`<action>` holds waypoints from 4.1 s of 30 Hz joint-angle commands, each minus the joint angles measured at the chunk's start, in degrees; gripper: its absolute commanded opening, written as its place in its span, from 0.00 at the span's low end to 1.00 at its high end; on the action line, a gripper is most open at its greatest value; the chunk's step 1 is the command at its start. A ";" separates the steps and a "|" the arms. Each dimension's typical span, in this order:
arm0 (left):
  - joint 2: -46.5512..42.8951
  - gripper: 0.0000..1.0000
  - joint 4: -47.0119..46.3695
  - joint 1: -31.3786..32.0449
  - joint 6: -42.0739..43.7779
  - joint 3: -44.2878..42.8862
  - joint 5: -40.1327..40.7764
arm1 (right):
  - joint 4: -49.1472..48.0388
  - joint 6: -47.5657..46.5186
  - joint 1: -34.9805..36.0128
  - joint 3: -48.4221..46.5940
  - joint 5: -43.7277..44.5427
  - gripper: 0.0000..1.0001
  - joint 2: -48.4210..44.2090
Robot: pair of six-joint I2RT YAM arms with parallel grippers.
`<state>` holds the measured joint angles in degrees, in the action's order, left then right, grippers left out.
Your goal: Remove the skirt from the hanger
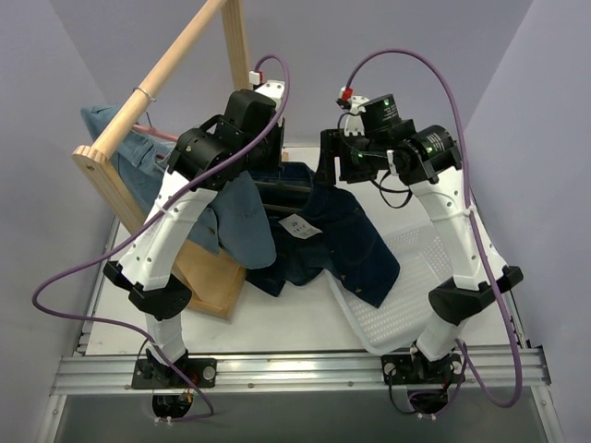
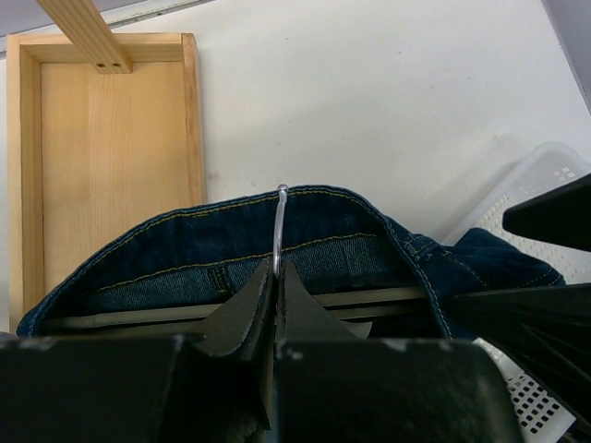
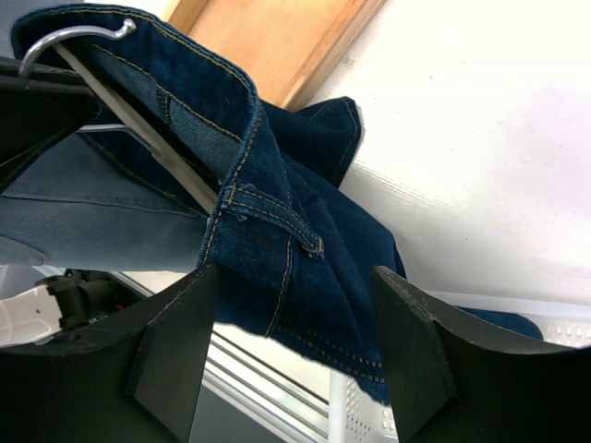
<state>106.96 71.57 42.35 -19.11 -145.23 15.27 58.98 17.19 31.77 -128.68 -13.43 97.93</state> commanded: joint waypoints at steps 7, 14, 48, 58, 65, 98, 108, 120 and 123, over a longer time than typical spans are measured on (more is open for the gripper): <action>0.01 0.02 -1.35 0.10 1.71 -2.69 1.70 | 1.57 -1.28 2.86 -4.74 2.79 0.61 2.44; 0.18 0.02 -1.43 0.02 2.15 -2.78 1.78 | 2.10 -1.55 3.83 -4.39 3.32 0.60 3.23; -7.46 0.02 -6.36 -0.07 2.59 7.24 12.94 | 7.29 0.83 -4.52 19.52 22.74 0.00 -15.66; -6.32 0.02 -6.36 -0.25 3.38 5.66 13.74 | 7.90 2.49 -6.89 21.10 23.10 0.00 -20.66; -5.53 0.02 -6.00 -0.51 2.77 2.06 13.04 | 7.90 4.34 -7.60 23.56 21.17 0.00 -23.22; -14.41 0.02 -33.29 -7.89 -17.88 14.34 -27.90 | -9.22 5.48 -11.91 28.05 -0.19 0.00 -23.40; -13.97 0.02 -59.86 -8.24 -31.32 18.75 -49.89 | -15.65 5.57 -11.91 24.27 -4.67 0.00 -18.30; -21.35 0.02 -57.16 -14.65 -35.01 31.66 -39.97 | -22.33 7.77 -12.08 24.18 -6.61 0.00 -27.52; -23.71 0.02 -63.62 -19.13 -45.68 41.92 -41.80 | -21.98 8.91 -12.08 25.84 -6.78 0.00 -30.15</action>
<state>85.23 14.83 26.52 -54.04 -109.89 -24.49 41.56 25.91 19.27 -103.20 -17.65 71.77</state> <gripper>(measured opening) 0.054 0.054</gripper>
